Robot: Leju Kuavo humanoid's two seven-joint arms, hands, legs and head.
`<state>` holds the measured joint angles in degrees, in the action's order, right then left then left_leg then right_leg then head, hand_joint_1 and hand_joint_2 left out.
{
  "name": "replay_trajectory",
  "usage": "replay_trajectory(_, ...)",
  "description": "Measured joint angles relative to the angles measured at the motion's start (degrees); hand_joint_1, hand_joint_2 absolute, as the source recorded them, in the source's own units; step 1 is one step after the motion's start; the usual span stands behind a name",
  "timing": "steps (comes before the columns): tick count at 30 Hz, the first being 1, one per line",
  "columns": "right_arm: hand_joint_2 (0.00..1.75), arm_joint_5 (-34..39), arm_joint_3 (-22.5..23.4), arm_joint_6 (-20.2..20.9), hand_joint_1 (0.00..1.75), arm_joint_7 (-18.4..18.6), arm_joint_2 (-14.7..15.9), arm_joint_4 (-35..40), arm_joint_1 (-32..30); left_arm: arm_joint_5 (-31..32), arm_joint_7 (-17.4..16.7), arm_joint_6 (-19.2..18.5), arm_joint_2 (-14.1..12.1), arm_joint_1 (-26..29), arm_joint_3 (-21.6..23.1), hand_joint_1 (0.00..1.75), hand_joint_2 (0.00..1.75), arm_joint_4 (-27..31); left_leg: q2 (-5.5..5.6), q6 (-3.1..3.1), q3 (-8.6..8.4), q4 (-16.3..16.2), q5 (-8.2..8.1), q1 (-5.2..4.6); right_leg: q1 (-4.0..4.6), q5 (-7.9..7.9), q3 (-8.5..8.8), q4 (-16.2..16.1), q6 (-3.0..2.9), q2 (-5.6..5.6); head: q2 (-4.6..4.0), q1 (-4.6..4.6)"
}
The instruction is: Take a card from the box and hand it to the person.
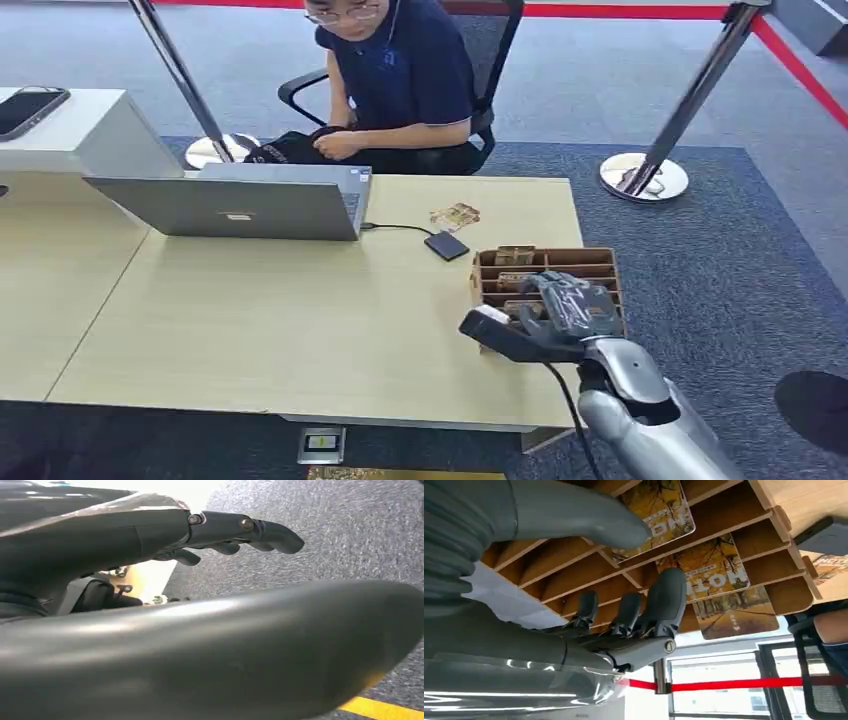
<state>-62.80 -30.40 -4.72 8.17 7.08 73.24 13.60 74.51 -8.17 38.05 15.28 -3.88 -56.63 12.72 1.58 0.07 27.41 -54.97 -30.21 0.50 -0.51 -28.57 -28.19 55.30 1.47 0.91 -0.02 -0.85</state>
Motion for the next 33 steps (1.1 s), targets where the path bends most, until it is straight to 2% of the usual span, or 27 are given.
replay_trajectory(19, 1.75, -0.52, -0.59, -0.61, 0.86, 1.33, -0.42, 0.11, -2.06, 0.46, 0.85, -0.17, -0.15, 0.01, 0.04, 0.0, 0.0, -0.07, 0.0, 0.0, -0.01, 0.0, 0.0, 0.0, 0.0, 0.01, 0.0, 0.0, 0.0, 0.0, 0.0, 0.0)
replay_trajectory(33, 1.75, -0.66, -0.48, -1.79, 0.94, 1.75, -0.44, 1.64, -2.68, 0.09, 2.16, -0.35, -0.39, 0.03, 0.04, 0.0, 0.0, -0.09, 0.0, -0.02, -0.01, 0.0, 0.04, 0.0, 0.0, 0.05, 0.0, 0.0, -0.03, 0.0, 0.0, 0.0)
